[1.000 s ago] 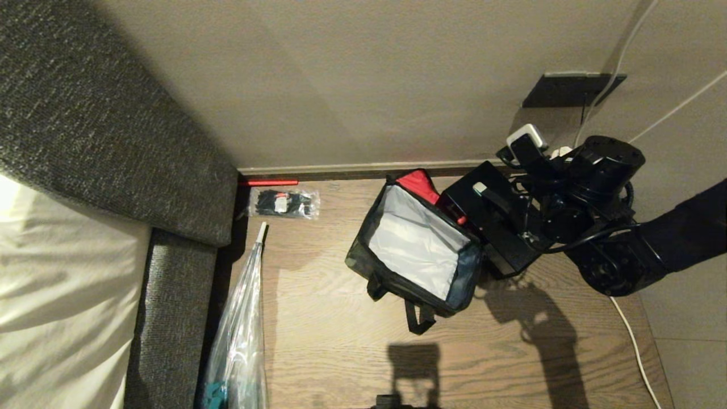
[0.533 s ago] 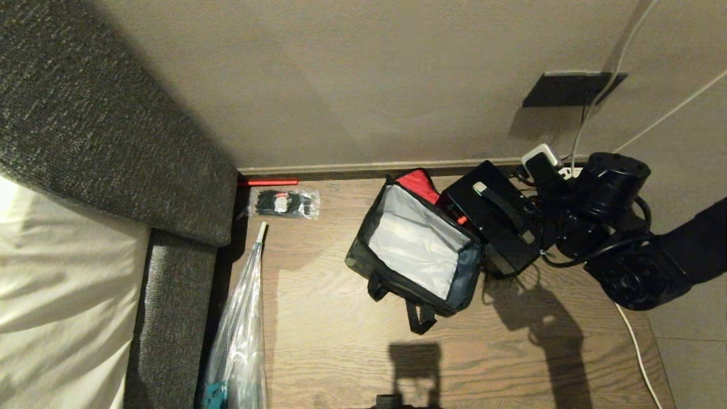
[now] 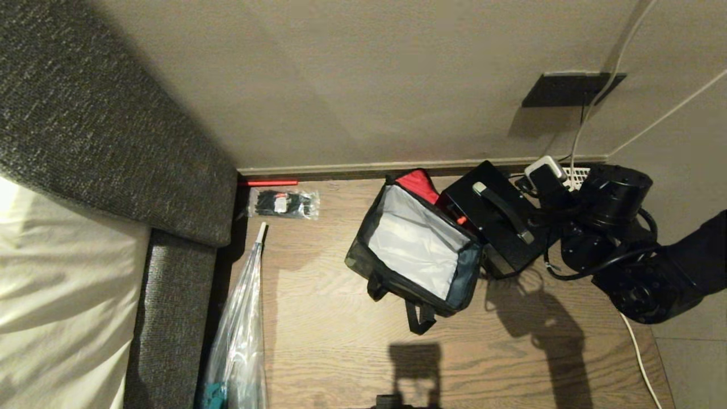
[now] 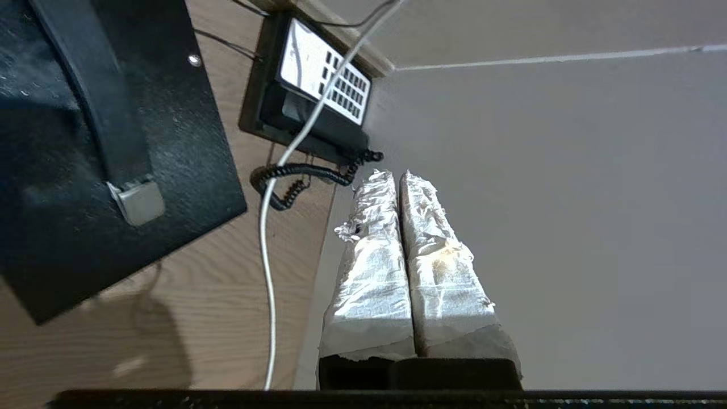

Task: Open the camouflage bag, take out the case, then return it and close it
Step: Grip the handle again

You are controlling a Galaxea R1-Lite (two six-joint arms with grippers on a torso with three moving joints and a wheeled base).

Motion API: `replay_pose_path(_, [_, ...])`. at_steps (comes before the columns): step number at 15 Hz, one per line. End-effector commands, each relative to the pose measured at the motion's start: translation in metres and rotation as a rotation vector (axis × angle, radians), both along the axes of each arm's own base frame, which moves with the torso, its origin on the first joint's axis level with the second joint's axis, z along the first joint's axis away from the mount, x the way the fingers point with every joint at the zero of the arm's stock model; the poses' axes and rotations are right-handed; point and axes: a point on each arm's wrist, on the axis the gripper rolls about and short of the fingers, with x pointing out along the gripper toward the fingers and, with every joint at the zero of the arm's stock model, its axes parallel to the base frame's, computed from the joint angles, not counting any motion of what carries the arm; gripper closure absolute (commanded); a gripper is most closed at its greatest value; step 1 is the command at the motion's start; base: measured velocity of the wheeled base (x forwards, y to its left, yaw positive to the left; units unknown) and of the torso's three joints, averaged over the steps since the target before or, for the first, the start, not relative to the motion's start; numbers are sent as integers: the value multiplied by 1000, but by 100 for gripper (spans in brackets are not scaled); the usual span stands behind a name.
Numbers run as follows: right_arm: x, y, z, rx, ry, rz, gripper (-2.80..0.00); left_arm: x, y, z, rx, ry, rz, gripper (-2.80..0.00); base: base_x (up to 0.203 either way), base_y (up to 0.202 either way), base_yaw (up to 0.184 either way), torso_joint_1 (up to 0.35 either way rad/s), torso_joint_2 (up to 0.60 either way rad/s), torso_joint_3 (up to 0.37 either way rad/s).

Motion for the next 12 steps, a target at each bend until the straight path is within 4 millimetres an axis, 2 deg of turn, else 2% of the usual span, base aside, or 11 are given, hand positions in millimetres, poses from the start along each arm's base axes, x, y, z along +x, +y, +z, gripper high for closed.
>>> replay_pose_path(1, [6,2,-12,-10,28,-3,0,0,0,0,0,2,0,0,0,0,0,0,0,0])
replay_pose_path(7, [11,4,-24,3,45,27,0,0,0,0,0,2,0,0,0,0,0,0,0,0])
replay_pose_path(12, [18,6,-25,10,36,29,0,0,0,0,0,2,0,0,0,0,0,0,0,0])
